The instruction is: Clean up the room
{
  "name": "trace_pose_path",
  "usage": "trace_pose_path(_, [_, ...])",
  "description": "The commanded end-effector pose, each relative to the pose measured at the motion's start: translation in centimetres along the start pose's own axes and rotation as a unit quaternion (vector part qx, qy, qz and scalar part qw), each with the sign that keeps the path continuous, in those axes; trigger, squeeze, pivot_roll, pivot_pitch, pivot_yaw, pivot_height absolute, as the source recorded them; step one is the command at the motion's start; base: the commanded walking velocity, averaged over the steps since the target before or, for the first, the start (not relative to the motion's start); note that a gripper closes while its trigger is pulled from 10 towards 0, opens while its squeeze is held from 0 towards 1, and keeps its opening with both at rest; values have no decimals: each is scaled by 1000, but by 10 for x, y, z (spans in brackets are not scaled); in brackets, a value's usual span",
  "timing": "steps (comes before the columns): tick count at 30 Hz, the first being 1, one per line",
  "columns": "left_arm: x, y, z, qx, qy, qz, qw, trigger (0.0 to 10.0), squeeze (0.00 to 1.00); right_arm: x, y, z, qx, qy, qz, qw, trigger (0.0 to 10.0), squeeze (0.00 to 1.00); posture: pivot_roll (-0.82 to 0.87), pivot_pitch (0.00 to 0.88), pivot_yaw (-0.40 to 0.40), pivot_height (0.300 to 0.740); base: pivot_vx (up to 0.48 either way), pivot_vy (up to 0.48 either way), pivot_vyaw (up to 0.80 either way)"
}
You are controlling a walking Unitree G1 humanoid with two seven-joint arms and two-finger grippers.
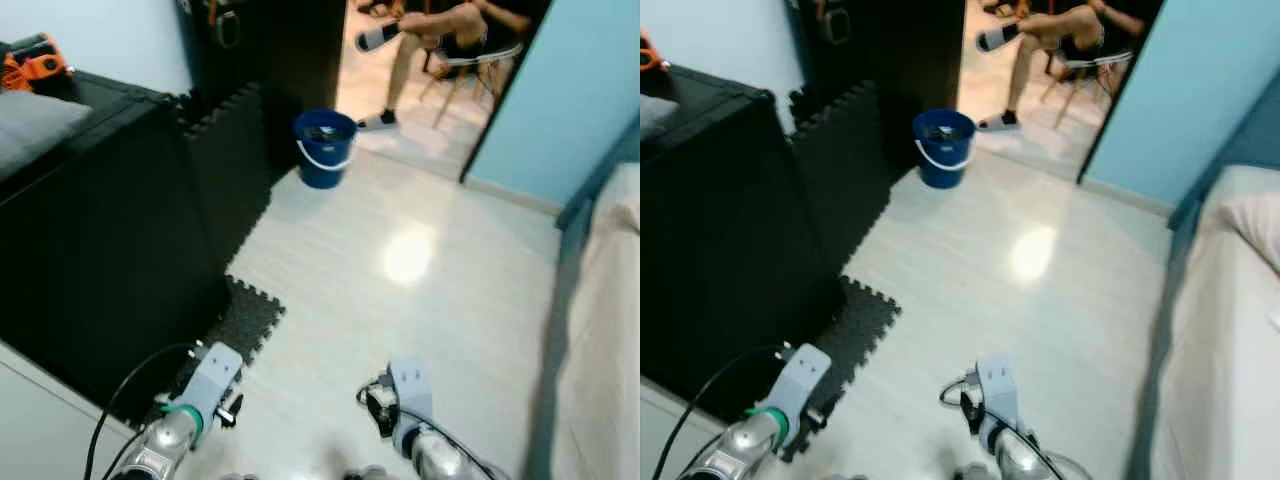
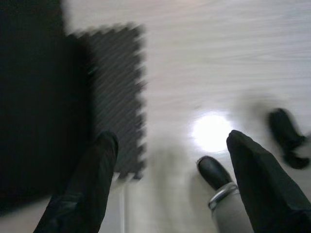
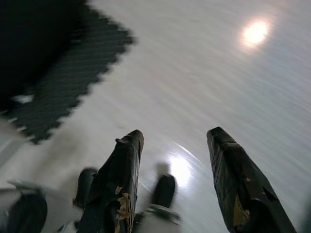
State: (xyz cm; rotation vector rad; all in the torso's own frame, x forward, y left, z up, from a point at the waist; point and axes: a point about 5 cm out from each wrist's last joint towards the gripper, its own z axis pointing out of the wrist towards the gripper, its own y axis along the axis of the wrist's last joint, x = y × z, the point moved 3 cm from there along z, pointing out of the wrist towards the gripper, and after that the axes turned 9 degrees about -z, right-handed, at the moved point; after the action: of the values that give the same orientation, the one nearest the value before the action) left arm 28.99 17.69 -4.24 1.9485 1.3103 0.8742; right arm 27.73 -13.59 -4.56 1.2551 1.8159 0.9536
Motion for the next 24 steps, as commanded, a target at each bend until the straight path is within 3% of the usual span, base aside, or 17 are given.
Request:
trace_pose_path(1, [-4,-2,0,6,-7,7,1000,10000,0,2,-15,-6,25,-1,10,1000,10000,0,9,99,15,713,0,0,-800])
trace_pose_path(18, [-2,-2,0,6,-2,8,1000,10000,0,2,-15,-6,23,-3,12,1000,10000,0,7,116,20,713,0,0,-800])
trace_pose_path(24, [4,1,0,-4,16,7,1000,10000,0,-1,-9,-6,6,-10,-10,1000,10000,0,8,121,24,713,0,0,-800])
